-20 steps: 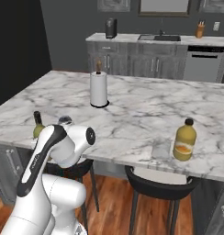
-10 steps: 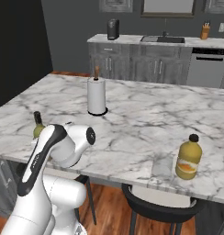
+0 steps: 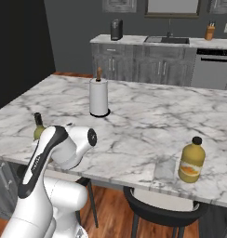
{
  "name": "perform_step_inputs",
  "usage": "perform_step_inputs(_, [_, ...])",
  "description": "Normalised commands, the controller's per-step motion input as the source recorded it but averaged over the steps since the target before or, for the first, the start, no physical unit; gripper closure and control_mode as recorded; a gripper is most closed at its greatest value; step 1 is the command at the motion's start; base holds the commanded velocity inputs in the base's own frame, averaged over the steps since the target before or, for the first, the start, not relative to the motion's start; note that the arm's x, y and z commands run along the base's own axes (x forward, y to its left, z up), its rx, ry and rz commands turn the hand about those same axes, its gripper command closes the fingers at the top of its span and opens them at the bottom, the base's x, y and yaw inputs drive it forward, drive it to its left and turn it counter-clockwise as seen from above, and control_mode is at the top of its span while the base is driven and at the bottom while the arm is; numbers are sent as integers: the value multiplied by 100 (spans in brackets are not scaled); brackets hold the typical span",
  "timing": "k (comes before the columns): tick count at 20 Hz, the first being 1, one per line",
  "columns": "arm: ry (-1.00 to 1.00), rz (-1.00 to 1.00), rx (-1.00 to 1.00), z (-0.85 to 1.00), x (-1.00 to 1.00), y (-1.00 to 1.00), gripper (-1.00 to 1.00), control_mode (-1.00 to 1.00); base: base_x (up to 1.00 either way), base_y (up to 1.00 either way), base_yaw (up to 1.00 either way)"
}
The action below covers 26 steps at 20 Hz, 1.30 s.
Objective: There is a wine glass and glass cup on the dining counter. Place the wine bottle next to the wine glass and the juice bottle next to the glass cup.
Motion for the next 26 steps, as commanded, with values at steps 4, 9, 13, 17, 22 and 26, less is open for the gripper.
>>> perform_step_inputs(4, [0,0,0,0,0,0,100,100,0,0,0])
perform_step_inputs(9, [0,0,0,0,0,0,100,100,0,0,0])
perform_step_inputs(13, [0,0,0,0,0,0,100,100,0,0,0])
perform_step_inputs(17, [0,0,0,0,0,0,100,100,0,0,0])
perform_step_inputs(22, [0,0,0,0,0,0,100,100,1,1,0])
perform_step_inputs(26, [0,-1,1,0,2,0,100,-100,0,0,0])
